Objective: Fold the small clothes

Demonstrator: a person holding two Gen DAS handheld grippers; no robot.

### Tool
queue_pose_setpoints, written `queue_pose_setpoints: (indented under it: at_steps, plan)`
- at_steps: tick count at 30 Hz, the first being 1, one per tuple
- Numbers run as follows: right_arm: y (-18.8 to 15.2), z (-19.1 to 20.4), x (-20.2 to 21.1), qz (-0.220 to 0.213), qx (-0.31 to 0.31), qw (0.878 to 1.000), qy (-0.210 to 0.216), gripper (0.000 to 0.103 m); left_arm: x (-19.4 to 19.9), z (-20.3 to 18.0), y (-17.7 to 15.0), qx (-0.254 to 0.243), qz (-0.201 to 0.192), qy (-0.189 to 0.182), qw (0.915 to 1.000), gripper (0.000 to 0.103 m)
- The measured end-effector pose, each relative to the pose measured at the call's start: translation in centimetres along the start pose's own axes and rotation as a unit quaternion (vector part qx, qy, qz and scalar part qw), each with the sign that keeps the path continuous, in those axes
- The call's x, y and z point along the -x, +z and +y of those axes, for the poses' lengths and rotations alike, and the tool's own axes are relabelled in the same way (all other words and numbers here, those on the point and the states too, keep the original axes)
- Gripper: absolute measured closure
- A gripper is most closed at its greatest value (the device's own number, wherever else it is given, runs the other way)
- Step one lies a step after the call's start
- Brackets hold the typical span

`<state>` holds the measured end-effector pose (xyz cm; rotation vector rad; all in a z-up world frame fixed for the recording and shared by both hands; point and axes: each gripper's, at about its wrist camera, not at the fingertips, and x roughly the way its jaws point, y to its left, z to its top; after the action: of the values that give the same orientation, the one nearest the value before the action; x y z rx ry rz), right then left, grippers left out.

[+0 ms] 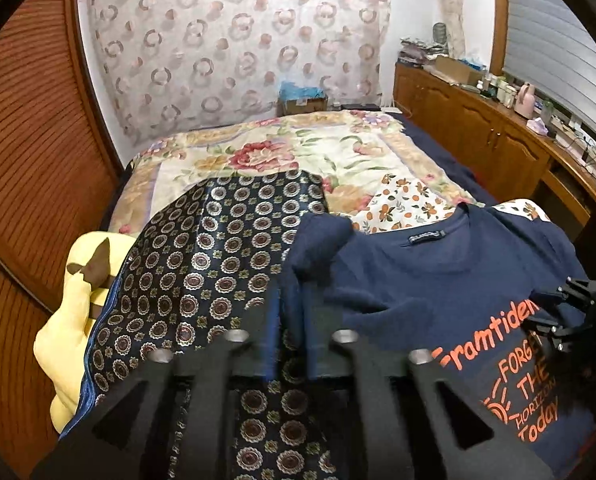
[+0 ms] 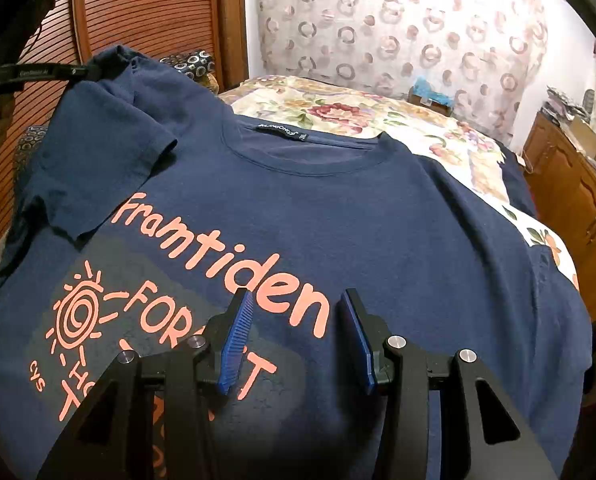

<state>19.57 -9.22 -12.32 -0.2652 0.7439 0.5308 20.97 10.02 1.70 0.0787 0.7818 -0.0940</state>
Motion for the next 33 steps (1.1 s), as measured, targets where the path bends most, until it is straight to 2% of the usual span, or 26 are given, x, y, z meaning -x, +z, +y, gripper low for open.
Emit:
queue_pose_setpoints:
  at_steps: [1, 3, 6, 12, 17, 20, 27, 33]
  plan:
    - [0.0, -0.1, 0.3, -0.003, -0.001, 1.000, 0.000, 0.056, 0.3, 0.0, 0.0, -0.003, -0.006, 0.003, 1.0000, 0.062]
    - [0.0, -0.3, 0.9, -0.011, -0.002, 1.000, 0.000, 0.056, 1.0, -0.5, 0.1, -0.012, -0.022, 0.001, 0.9997, 0.054]
    - [0.1, -1.0, 2.4, -0.025, -0.008, 1.000, -0.008, 0.056, 2.1, -1.3, -0.1, -0.018, -0.035, -0.004, 0.9992, 0.022]
    - [-0.9, -3.4, 6.1, -0.051, -0.028, 0.997, -0.041, 0.056, 3.1, -4.2, -1.4, -0.026, -0.051, -0.048, 0.9972, 0.021]
    - [-3.3, -6.7, 9.1, -0.058, -0.063, 0.993, -0.077, 0.055, 1.1, -8.3, -3.1, -0.043, -0.031, -0.096, 0.9940, 0.021]
    - [-5.0, -8.7, 10.6, -0.056, -0.090, 0.989, -0.099, 0.047, -0.8, -10.6, -4.1, -0.057, -0.009, -0.112, 0.9920, 0.021]
    - [-9.5, -12.9, 12.2, -0.024, -0.139, 0.978, -0.156, 0.046, -4.1, -14.3, -6.2, -0.087, 0.040, -0.131, 0.9868, 0.021]
    - [-11.8, -15.1, 12.4, -0.006, -0.180, 0.970, -0.163, 0.046, -5.1, -14.8, -7.2, -0.087, 0.062, -0.135, 0.9851, 0.021]
